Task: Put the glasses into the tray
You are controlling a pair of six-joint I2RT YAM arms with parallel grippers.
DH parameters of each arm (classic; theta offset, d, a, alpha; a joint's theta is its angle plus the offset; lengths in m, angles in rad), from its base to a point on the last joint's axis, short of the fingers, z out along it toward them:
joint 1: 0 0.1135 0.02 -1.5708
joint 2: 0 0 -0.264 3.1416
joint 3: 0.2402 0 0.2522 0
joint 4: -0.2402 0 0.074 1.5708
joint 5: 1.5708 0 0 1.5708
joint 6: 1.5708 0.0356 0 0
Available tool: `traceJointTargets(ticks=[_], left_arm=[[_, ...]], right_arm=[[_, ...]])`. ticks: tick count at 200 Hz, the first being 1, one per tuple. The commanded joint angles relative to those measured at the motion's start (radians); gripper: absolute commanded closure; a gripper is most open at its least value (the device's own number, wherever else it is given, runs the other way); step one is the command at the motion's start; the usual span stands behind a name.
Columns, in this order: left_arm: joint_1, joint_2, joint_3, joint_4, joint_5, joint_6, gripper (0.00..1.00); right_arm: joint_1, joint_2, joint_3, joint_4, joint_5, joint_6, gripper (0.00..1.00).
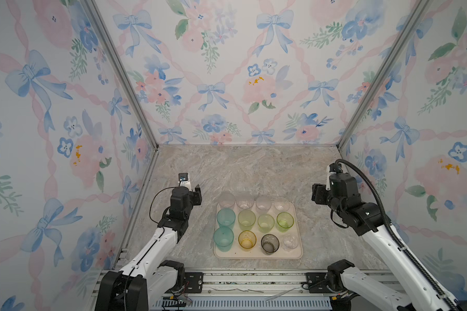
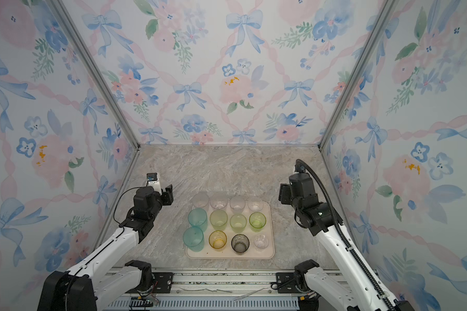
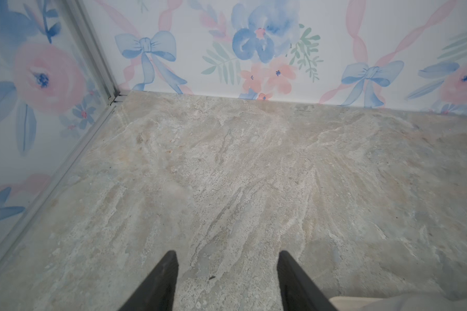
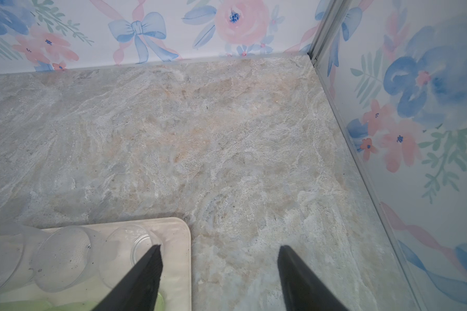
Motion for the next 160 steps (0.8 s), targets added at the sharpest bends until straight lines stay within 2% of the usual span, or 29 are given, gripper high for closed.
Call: traceJointTargets(ticks=[1, 18, 38, 73, 111, 129, 160], left_arm=[[0.006, 0.041, -0.082, 0.25, -0.073, 0.091, 0.26], [0.007, 0.085, -0.154, 0.423, -0.09, 0.136, 0.16], [0.006, 0.161, -0.207, 0.597, -0.124, 0.168, 0.11], [0.008, 0.322, -0.219, 0.784, -0.159, 0.197, 0.02], [0.005, 0.491, -0.245, 1.024, -0.132, 0.258, 0.02], [0.005, 0.485, -0.273, 1.057, -0.138, 0.246, 0.02], [0.013, 0.536, -0.337, 1.225, -0.105, 0.246, 0.02]], right_arm=[[-0.016, 0.032, -0.024, 0.075, 0.015, -0.027, 0.29], [-0.024, 0.067, -0.026, 0.096, 0.014, -0.029, 0.29], [-0.037, 0.101, -0.031, 0.122, 0.015, -0.034, 0.29], [-0.069, 0.123, -0.065, 0.2, 0.025, -0.04, 0.29], [-0.11, 0.126, -0.14, 0.327, 0.066, -0.064, 0.28], [-0.133, 0.135, -0.19, 0.403, 0.069, -0.076, 0.28], [-0.154, 0.163, -0.266, 0.541, 0.061, -0.101, 0.27]])
